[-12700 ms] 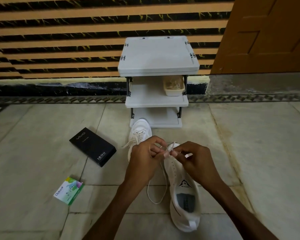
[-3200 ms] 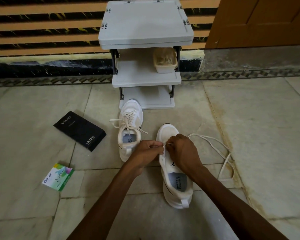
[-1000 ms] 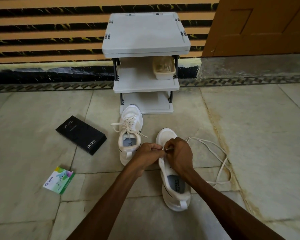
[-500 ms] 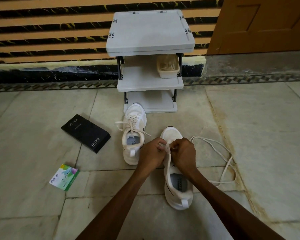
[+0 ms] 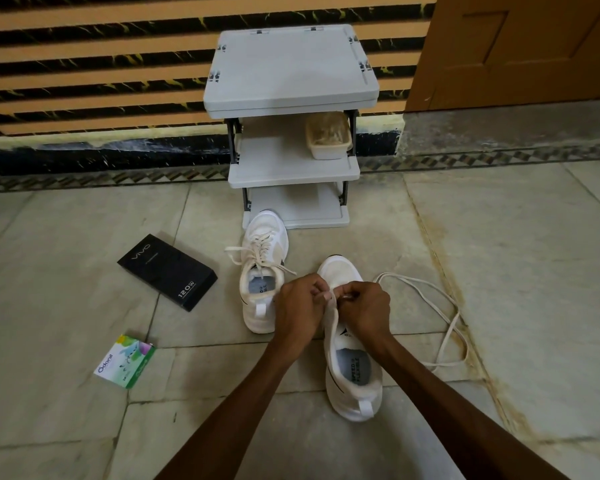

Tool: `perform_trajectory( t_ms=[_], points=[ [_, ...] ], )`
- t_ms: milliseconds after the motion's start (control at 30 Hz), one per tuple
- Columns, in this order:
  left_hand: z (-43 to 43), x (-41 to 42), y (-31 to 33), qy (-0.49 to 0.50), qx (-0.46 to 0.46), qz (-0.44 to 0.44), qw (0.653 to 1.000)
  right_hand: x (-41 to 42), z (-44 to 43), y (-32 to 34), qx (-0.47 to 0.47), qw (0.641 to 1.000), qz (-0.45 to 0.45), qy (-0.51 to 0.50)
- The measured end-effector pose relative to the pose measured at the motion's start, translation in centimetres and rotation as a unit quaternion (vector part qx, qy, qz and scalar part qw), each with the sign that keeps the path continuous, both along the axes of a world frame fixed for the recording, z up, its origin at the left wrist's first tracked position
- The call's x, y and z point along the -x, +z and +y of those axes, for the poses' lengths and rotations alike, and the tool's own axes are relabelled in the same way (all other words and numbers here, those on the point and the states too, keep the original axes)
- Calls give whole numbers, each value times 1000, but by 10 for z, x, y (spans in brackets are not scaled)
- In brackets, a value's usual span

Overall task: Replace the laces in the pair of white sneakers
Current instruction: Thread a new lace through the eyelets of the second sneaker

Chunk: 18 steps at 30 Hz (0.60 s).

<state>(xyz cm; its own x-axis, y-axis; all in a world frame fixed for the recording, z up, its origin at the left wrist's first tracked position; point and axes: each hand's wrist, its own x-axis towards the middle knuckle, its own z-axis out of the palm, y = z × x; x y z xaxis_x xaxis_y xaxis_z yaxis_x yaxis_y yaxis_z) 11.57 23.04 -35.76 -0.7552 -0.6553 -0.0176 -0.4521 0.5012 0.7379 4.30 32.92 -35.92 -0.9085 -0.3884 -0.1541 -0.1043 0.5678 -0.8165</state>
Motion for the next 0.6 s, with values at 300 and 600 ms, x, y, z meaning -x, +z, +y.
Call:
perform_trajectory(
  t_ms=[300, 600],
  points=[
    [-3, 4, -7, 1, 19, -35, 999, -5, 17, 16, -117, 990, 0, 78],
    [-72, 43, 96, 109, 1, 209, 972, -11, 24, 7, -71, 996, 8, 58]
  ],
)
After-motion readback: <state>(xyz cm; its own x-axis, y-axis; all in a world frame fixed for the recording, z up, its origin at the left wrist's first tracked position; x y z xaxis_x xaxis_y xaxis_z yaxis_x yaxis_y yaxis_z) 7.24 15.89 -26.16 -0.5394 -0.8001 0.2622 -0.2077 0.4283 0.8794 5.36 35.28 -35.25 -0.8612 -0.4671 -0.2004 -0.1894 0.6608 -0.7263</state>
